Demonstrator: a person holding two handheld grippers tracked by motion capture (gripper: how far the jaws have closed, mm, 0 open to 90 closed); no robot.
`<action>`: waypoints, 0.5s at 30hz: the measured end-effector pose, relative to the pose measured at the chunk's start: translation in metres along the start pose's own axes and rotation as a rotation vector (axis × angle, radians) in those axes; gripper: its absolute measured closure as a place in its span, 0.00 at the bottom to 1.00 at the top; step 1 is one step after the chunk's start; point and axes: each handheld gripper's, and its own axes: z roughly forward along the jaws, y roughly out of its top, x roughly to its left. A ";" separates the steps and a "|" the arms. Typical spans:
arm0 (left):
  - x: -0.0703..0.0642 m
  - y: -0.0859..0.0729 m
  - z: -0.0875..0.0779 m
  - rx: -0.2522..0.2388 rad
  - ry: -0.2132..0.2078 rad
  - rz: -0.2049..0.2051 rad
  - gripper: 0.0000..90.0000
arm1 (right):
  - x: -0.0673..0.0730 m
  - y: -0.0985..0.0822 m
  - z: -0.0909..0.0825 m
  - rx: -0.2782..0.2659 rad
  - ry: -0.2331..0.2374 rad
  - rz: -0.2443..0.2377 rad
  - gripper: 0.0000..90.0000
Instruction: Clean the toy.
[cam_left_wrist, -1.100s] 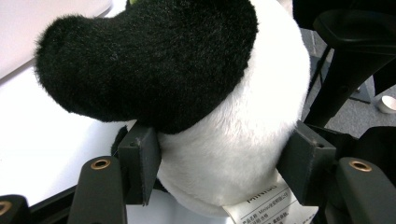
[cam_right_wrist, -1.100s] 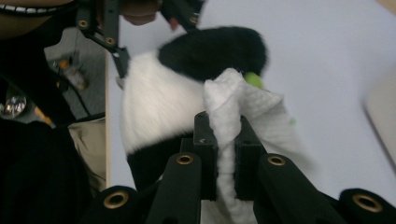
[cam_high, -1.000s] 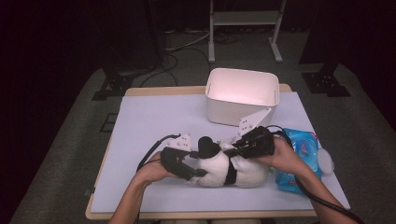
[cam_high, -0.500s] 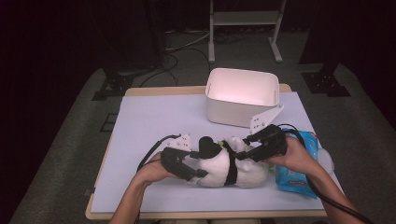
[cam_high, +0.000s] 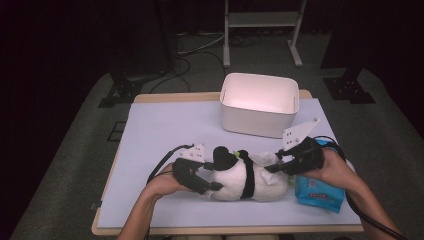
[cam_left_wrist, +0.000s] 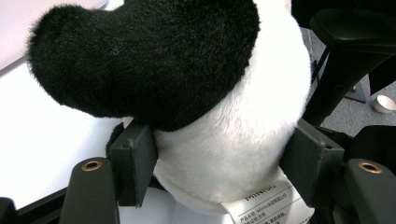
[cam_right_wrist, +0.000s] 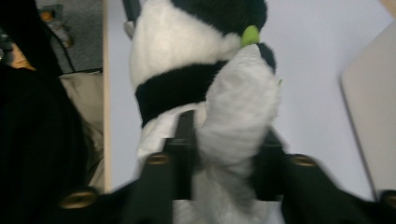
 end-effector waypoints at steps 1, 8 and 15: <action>0.000 0.000 0.000 -0.001 -0.001 0.000 0.37 | 0.001 -0.001 0.000 0.007 -0.011 -0.001 0.85; -0.002 0.002 0.001 -0.005 -0.007 0.005 0.39 | -0.002 0.001 0.008 0.004 -0.004 0.044 0.90; -0.005 0.005 0.001 0.007 0.001 0.034 0.41 | 0.000 0.026 0.033 0.023 -0.001 0.008 0.90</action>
